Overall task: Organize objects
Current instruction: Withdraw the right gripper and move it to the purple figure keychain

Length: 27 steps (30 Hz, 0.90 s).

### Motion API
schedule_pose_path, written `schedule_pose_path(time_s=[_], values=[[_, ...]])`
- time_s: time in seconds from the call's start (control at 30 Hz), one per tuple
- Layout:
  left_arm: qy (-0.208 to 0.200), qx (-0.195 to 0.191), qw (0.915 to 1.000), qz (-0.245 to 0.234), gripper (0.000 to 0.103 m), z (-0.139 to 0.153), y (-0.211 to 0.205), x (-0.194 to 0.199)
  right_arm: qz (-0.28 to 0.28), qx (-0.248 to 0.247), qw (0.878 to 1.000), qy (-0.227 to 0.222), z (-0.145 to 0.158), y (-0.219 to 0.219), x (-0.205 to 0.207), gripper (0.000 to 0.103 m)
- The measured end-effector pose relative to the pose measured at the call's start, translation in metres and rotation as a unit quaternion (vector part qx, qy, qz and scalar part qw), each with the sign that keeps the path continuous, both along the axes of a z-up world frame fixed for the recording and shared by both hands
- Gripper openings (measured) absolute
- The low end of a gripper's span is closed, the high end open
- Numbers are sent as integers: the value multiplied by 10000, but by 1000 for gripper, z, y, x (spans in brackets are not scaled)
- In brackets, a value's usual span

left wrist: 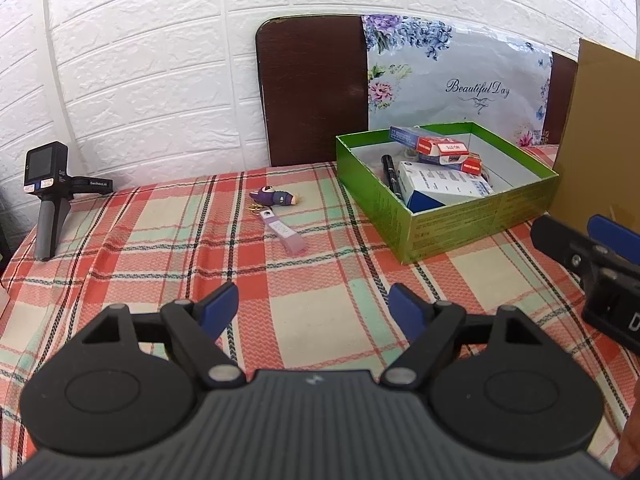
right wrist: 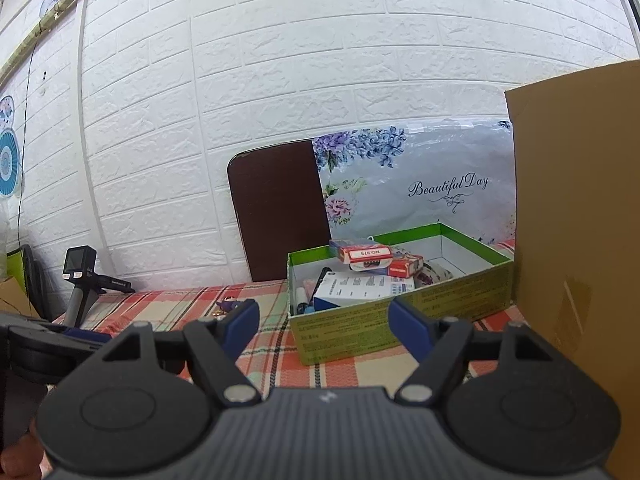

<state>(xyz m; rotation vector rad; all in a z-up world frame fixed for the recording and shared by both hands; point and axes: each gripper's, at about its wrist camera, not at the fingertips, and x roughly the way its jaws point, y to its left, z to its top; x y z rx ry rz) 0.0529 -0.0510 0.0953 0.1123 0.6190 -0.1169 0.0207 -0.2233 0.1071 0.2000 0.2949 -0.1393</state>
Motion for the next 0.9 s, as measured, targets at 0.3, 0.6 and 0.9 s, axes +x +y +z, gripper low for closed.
schedule_pose_path(time_s=[0.3, 0.6, 0.9], values=[[108, -36, 9999, 79, 84, -7, 8, 6, 179, -73, 9998, 89, -4, 9, 7, 67], [210, -108, 9996, 129, 85, -14, 15, 13, 200, -112, 9996, 168, -8, 15, 16, 66], [216, -140, 9997, 3, 85, -18, 13, 16, 107, -114, 9996, 237, -11, 13, 20, 66]])
